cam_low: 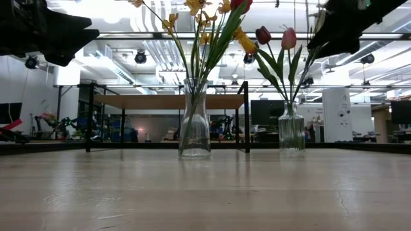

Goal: Pick and place flowers into a vace then onto a shelf
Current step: Put the white flowers into the top transparent vase

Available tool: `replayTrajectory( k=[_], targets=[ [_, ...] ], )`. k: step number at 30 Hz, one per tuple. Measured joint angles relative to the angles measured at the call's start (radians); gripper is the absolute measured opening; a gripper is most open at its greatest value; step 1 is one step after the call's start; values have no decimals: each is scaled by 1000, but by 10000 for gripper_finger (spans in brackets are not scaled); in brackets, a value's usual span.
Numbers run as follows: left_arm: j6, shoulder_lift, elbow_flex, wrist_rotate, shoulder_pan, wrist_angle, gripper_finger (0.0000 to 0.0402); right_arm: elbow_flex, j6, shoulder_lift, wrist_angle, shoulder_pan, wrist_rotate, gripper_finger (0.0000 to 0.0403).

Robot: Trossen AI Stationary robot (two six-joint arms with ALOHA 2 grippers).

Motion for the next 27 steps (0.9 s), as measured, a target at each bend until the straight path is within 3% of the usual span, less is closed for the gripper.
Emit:
replayTrajectory(
  k=[4,14,18,27],
  targets=[
    [0,0,0,0,0,0,163,36,7,0,-91,0,-1,304],
    [-6,0,0,0,0,0,163,74,7,0,-127,0,-34,306],
    [-10,0,0,0,0,0,163,115,7,11,-222,0,-83,306],
    [-11,0,0,0,0,0,163,196,55,21,-450,0,-78,302]
  ],
)
